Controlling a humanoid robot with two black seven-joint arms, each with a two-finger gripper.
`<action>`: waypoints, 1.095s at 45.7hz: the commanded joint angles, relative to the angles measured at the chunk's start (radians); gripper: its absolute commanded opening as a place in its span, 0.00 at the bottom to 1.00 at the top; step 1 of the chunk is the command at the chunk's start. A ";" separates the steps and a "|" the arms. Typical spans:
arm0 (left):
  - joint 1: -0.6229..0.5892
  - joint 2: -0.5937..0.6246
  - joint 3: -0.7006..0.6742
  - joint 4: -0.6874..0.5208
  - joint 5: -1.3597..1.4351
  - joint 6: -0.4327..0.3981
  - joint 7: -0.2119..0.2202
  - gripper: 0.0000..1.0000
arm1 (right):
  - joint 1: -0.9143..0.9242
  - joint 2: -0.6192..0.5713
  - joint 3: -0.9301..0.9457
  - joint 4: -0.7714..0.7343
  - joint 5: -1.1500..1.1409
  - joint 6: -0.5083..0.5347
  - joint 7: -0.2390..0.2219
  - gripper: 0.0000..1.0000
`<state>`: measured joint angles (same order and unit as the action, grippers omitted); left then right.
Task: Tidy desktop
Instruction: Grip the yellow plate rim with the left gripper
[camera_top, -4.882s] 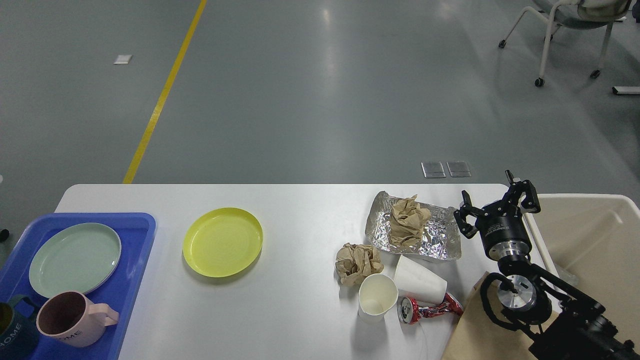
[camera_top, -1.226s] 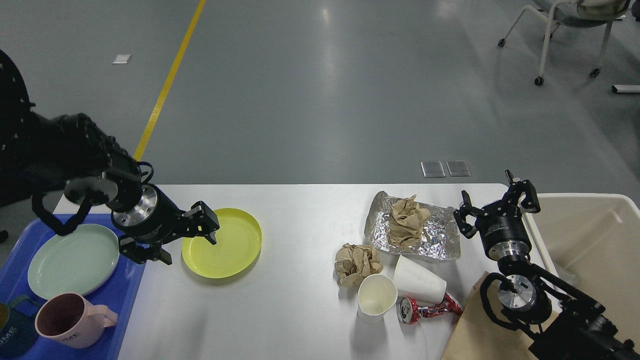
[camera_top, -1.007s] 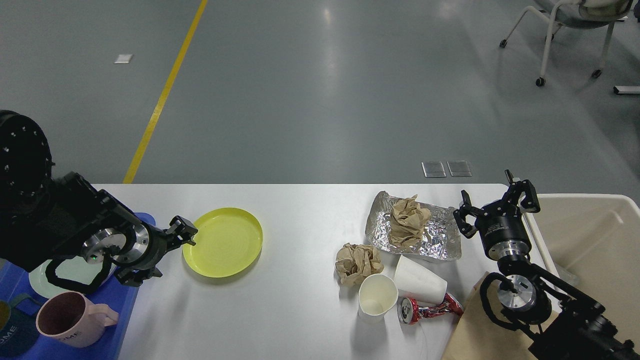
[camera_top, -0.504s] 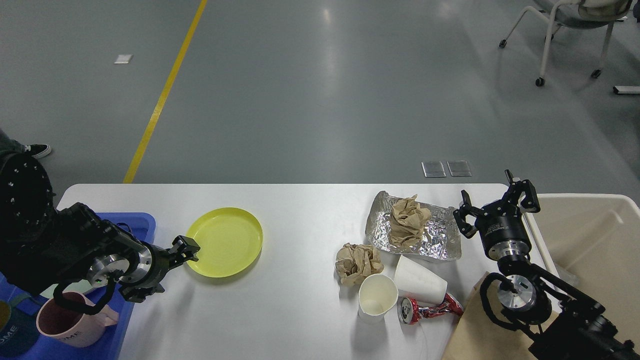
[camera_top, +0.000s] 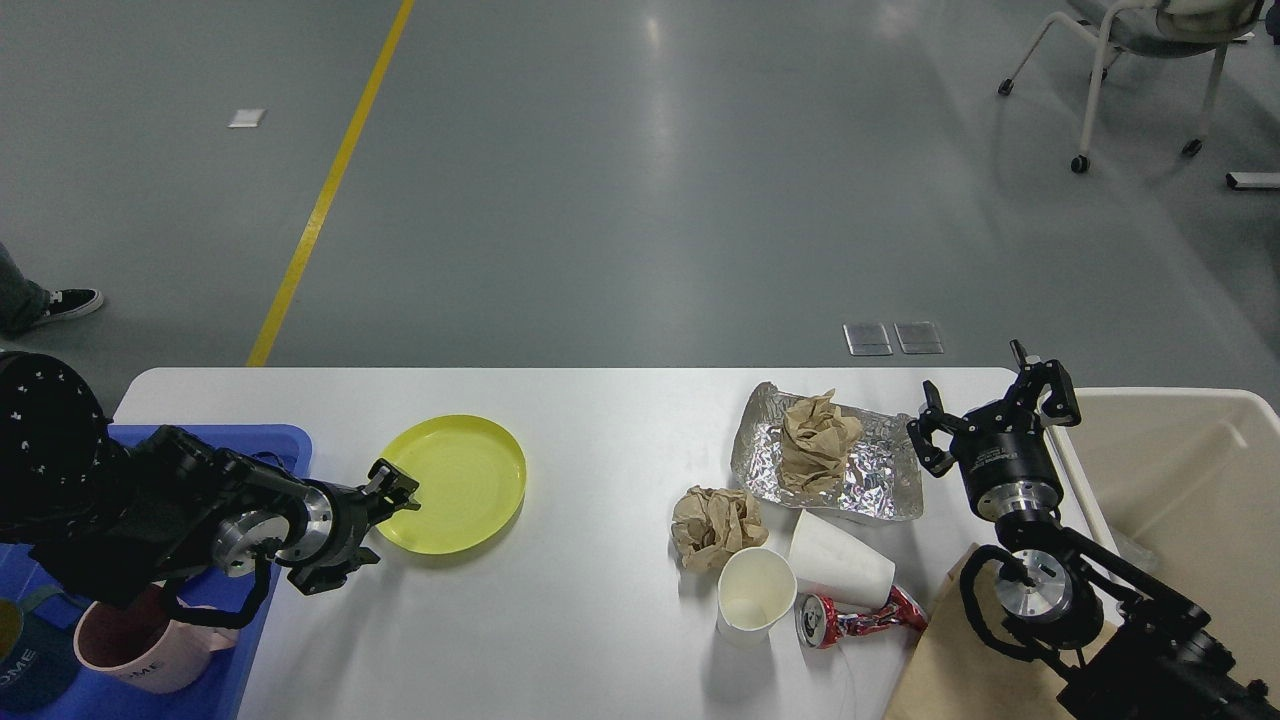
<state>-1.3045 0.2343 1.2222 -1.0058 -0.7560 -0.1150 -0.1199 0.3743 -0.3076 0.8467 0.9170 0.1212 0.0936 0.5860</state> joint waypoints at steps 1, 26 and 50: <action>0.024 -0.001 -0.006 0.029 -0.045 0.003 0.000 0.73 | 0.000 -0.001 0.000 0.000 0.000 0.000 0.000 1.00; 0.074 -0.009 -0.018 0.090 -0.046 0.001 0.000 0.69 | 0.000 -0.001 0.000 0.000 0.000 0.000 0.000 1.00; 0.076 -0.009 -0.020 0.102 -0.036 -0.012 -0.001 0.42 | 0.000 -0.001 0.000 0.000 0.000 0.000 0.000 1.00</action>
<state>-1.2298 0.2266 1.2026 -0.9038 -0.7939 -0.1234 -0.1197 0.3743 -0.3082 0.8467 0.9172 0.1212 0.0936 0.5860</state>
